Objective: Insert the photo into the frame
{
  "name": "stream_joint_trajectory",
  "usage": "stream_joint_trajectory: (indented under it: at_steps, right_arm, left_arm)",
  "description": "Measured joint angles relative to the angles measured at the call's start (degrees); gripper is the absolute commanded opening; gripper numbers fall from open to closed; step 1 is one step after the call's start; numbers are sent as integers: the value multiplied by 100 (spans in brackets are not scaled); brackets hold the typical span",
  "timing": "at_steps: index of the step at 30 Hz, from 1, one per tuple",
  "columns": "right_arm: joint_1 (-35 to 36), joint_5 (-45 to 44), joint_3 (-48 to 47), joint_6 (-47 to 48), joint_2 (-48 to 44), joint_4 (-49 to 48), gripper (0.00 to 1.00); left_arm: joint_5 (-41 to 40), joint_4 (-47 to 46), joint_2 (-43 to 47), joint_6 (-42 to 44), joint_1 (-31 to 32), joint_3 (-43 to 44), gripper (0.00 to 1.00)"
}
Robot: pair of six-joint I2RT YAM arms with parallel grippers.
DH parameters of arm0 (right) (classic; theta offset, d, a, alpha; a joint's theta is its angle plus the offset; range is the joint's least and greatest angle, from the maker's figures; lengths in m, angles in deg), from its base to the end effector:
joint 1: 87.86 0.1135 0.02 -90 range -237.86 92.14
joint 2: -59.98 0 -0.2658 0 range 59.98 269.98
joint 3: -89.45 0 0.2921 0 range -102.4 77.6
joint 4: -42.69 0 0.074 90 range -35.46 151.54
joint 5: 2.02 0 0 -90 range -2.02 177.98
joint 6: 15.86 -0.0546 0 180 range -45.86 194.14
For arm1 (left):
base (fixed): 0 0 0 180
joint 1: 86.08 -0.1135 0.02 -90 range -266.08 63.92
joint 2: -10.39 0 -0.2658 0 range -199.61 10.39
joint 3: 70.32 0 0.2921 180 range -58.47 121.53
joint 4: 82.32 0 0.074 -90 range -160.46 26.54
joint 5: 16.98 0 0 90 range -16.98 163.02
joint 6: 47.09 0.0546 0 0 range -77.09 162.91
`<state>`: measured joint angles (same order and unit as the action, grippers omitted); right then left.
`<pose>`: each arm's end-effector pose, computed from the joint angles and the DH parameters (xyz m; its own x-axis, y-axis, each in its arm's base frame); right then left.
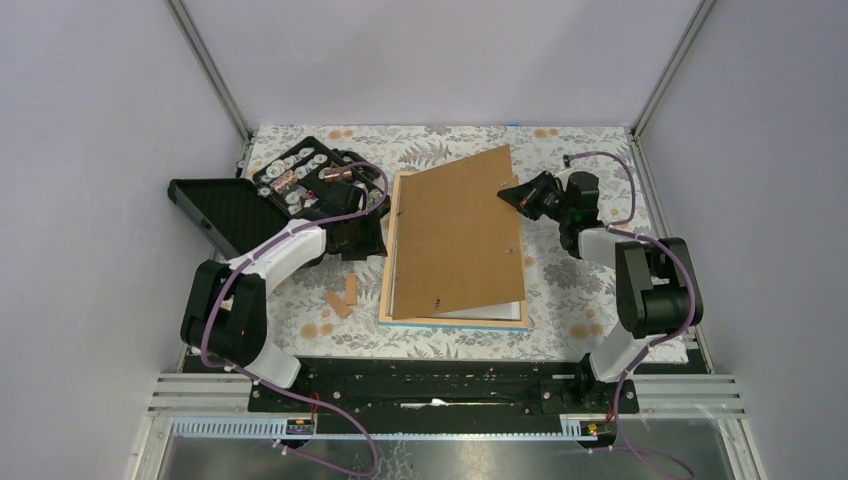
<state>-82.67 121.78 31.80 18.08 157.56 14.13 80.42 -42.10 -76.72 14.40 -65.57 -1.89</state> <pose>0.3917 0.0661 0.1660 -0.6226 0.6357 -0.4564 -0.1823 0.4493 0.8746 0.3249 -0.1290 0.1757 -0.9003 -0.1686 -0.4013 -0.0227 0.9389 -0.3435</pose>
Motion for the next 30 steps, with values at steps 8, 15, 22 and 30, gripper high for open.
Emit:
stream_joint_trajectory:
  at_steps: [8,15,22,30]
  right_arm:
    - [-7,22,28,52,-94,17,0]
    - [-28,24,28,-2,293,-168,0]
    - [-59,33,28,-151,516,-542,0]
    - [-70,31,28,-219,535,-649,0]
  left_arm:
    - [153,-44,-127,20,-33,-2,53]
    - [308,-109,-315,57,-35,-2,51]
    - [533,-184,-612,59,-35,-2,47]
    - [590,-223,-815,55,-39,-2,44]
